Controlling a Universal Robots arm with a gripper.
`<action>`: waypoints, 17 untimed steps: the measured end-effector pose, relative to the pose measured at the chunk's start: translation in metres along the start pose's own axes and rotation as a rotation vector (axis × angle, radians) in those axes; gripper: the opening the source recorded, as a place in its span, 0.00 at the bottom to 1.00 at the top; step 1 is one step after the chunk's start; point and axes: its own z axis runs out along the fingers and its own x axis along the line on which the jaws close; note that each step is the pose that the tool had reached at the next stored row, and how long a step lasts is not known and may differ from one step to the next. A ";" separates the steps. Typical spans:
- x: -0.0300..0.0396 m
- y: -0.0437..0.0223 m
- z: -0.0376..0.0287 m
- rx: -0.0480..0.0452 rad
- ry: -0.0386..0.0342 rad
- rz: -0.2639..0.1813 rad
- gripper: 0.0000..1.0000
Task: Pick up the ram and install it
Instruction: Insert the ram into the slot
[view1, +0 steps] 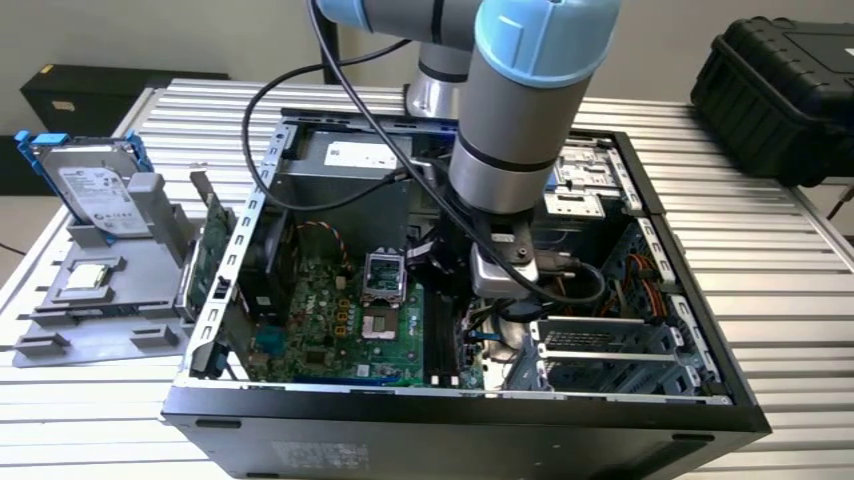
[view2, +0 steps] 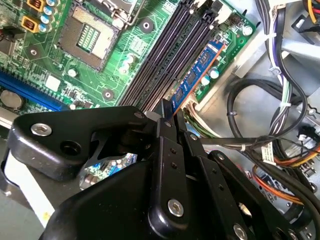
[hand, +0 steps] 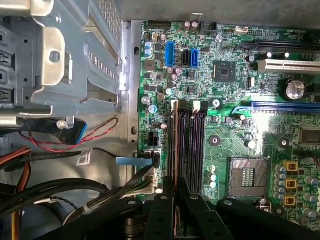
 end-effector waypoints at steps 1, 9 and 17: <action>0.0003 -0.0002 0.0011 0.0000 -0.0001 0.000 0.00; 0.0011 -0.0003 0.0023 0.0000 -0.0001 0.000 0.00; 0.0012 -0.0003 0.0031 -0.0001 -0.0001 0.000 0.00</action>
